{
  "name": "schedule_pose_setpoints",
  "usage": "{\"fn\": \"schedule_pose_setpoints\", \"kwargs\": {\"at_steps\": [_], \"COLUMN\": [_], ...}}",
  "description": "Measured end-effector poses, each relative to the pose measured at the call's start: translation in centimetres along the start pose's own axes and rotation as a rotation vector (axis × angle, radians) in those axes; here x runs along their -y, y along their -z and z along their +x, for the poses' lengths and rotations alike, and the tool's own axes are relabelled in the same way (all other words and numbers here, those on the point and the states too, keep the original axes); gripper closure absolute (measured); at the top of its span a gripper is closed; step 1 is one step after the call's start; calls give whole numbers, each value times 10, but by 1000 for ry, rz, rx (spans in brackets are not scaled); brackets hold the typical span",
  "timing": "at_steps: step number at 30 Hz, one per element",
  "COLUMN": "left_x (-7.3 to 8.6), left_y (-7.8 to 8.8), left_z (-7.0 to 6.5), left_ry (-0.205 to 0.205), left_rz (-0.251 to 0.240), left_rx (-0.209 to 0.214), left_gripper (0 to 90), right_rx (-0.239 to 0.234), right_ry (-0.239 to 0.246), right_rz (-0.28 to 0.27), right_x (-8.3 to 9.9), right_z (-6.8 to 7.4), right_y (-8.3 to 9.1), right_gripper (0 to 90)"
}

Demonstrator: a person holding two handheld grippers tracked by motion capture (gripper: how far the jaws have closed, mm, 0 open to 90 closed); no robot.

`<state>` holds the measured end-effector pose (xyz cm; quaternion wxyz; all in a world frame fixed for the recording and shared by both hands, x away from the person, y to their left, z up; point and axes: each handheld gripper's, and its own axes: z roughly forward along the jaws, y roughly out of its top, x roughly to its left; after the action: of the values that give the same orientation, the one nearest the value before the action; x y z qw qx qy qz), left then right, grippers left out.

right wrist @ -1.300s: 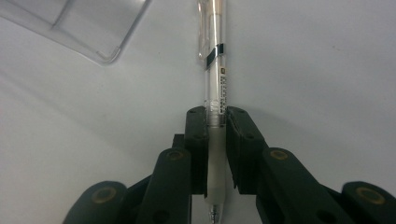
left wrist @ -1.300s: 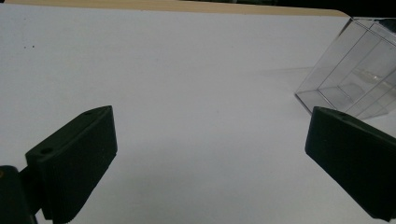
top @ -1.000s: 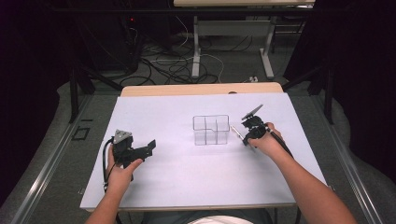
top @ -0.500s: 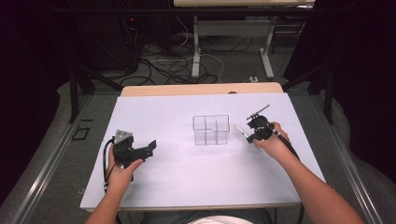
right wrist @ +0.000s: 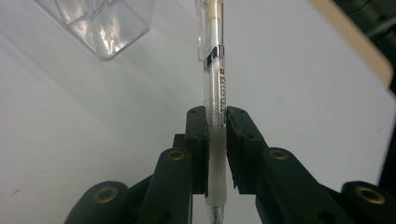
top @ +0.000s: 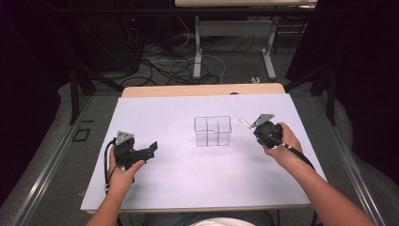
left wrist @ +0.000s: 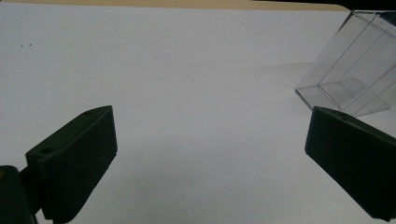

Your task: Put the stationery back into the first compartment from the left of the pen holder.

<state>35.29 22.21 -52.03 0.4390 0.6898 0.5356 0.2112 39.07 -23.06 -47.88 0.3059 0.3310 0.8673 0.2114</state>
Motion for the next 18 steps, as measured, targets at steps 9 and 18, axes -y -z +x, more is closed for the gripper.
{"fn": "schedule_pose_setpoints", "kwargs": {"at_steps": [9, 18], "left_x": [0, 0], "left_y": [0, 0], "left_z": [0, 0], "left_ry": [-1, -2], "left_rz": [2, 2], "left_rx": [0, 3], "left_gripper": [22, 22], "right_rx": [179, 367], "right_ry": [245, 549], "right_rz": [-99, -257], "right_x": [-5, -7], "right_z": [12, 33], "right_y": [20, 28], "right_gripper": [798, 798]}}
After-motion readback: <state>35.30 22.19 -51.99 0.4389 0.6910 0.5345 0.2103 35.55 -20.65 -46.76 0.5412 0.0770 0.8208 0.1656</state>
